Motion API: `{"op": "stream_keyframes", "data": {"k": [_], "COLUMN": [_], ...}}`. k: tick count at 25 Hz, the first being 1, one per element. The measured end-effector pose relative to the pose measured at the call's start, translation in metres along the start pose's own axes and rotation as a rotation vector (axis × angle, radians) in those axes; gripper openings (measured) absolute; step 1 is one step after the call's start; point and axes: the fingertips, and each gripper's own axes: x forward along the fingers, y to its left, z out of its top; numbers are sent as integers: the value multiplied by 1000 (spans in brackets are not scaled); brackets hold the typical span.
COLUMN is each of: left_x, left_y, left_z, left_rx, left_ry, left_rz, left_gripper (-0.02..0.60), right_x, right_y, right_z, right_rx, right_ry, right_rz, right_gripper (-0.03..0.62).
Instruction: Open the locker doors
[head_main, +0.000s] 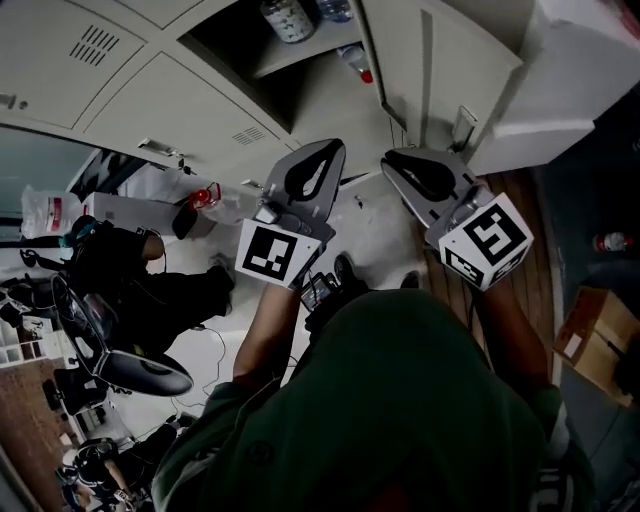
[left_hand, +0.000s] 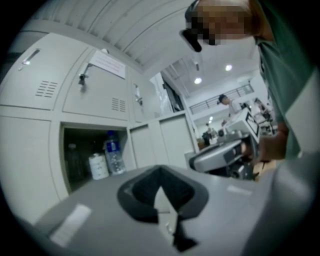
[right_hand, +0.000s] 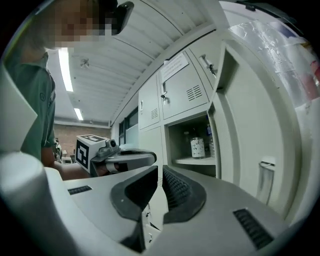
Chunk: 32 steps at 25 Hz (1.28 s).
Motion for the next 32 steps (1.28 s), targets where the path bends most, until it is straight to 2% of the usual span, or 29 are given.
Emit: {"op": "stream_keyframes", "data": {"k": [6, 20, 32], "left_x": [-54, -182, -247], "left_y": [57, 190, 277], "left_z": [-9, -43, -69], "left_rx": [-6, -15, -42], "left_ry": [11, 32, 26], "left_rz": [81, 246, 322], "left_gripper": [-13, -14, -14], "right_x": [50, 186, 294], "right_y": [31, 107, 156], "right_z": [14, 12, 19], "right_rx": [-29, -60, -85], "right_ry": [2, 43, 68], "right_rz": [45, 132, 213], "right_gripper": [28, 28, 28]}}
